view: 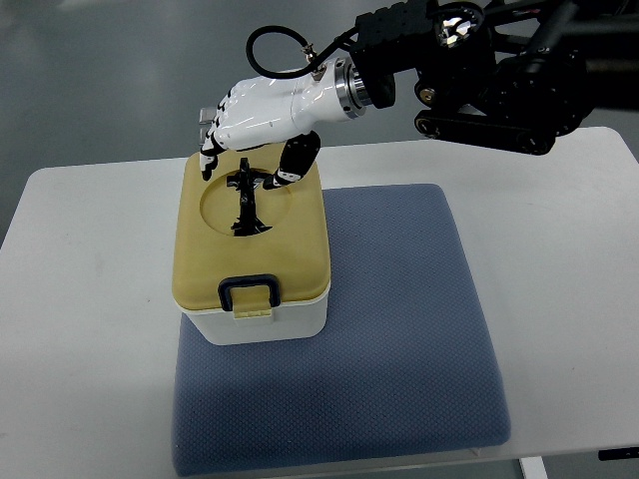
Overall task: Open white storage box with right hand
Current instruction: 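Close the right hand's fingers around the black lid handle, then lift the yellow lid up off the white box with the right hand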
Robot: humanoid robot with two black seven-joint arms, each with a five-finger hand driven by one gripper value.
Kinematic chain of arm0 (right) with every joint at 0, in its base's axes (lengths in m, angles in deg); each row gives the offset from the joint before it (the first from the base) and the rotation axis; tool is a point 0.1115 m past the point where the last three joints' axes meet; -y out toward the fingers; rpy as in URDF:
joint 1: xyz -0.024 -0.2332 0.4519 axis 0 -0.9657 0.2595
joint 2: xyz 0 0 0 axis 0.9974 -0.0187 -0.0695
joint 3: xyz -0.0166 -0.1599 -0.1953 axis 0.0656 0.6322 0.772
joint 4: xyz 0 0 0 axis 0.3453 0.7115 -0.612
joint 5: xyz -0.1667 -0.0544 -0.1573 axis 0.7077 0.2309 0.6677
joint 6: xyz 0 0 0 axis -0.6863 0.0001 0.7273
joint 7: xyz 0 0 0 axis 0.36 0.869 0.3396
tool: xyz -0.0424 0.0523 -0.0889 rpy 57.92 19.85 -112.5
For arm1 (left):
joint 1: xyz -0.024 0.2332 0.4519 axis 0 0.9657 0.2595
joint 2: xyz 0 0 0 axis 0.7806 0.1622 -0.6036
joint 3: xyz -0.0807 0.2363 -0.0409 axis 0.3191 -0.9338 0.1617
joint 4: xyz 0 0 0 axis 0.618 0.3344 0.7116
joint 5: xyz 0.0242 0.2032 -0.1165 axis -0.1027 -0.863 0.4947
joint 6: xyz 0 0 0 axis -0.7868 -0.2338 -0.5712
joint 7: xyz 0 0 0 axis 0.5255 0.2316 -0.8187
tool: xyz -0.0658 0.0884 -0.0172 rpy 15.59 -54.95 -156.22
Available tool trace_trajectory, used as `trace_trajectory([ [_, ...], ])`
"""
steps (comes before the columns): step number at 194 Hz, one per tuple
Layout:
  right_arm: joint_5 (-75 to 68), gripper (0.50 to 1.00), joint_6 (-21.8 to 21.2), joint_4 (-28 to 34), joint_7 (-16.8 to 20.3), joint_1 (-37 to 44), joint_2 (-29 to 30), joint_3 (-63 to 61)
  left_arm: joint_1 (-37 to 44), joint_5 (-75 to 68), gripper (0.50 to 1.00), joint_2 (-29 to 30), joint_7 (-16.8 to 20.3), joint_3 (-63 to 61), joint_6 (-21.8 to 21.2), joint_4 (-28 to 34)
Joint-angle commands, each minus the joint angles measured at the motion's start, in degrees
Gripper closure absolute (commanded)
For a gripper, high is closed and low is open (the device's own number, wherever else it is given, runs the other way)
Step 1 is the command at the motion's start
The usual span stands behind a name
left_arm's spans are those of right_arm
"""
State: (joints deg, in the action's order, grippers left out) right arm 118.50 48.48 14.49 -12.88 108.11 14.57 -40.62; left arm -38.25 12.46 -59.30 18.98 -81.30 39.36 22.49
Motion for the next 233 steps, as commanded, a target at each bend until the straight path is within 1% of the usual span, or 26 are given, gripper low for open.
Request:
trace_trajectory([
  [1, 1.2, 0.746, 0.3, -0.1, 0.0, -0.2, 0.4, 0.2, 0.0, 0.0, 0.5, 0.0, 0.0, 0.0, 0.0, 0.0],
  [37, 1.7, 0.746, 1.7, -0.4, 0.2, -0.8, 0.9, 0.2, 0.0, 0.0, 0.5, 0.0, 0.0, 0.0, 0.0, 0.0],
  [63, 2.9, 0.752, 1.9, -0.4, 0.2, -0.8, 1.5, 0.2, 0.0, 0.0, 0.5, 0.0, 0.0, 0.0, 0.0, 0.0],
  [112, 5.5, 0.779, 2.2, -1.0, 0.5, -1.4, 2.1, 0.3, 0.0, 0.0, 0.5, 0.0, 0.0, 0.0, 0.0, 0.0],
  [125, 6.2, 0.805, 2.8, -1.6, 0.5, -1.8, 2.2, 0.5, 0.0, 0.0, 0.5, 0.0, 0.0, 0.0, 0.0, 0.0],
  [138, 6.6, 0.822, 3.1, -1.8, 0.5, -1.9, 2.6, 0.5, 0.0, 0.0, 0.5, 0.0, 0.0, 0.0, 0.0, 0.0],
  [143, 6.6, 0.844, 3.1, -1.9, 0.5, -1.9, 2.6, 0.5, 0.0, 0.0, 0.5, 0.0, 0.0, 0.0, 0.0, 0.0],
  [162, 6.8, 0.863, 3.1, -1.9, 0.5, -2.1, 2.6, 0.6, 0.0, -0.1, 0.5, 0.0, 0.0, 0.0, 0.0, -0.1],
  [169, 6.9, 0.881, 3.1, -1.9, 0.5, -2.1, 2.6, 0.6, 0.0, 0.0, 0.5, 0.0, 0.0, 0.0, 0.0, 0.0],
  [201, 6.9, 0.92, 3.5, -1.9, 0.3, -2.1, 2.6, 0.5, 0.0, 0.0, 0.5, 0.0, 0.0, 0.0, 0.0, 0.0],
  [215, 6.9, 0.924, 4.6, -1.9, 0.1, -2.1, 2.7, 0.5, 0.0, 0.0, 0.5, 0.0, 0.0, 0.0, 0.0, 0.0],
  [233, 6.9, 0.971, 5.1, -1.9, -0.1, -2.1, 2.8, 0.5, 0.0, 0.0, 0.5, 0.0, 0.0, 0.0, 0.0, 0.0],
])
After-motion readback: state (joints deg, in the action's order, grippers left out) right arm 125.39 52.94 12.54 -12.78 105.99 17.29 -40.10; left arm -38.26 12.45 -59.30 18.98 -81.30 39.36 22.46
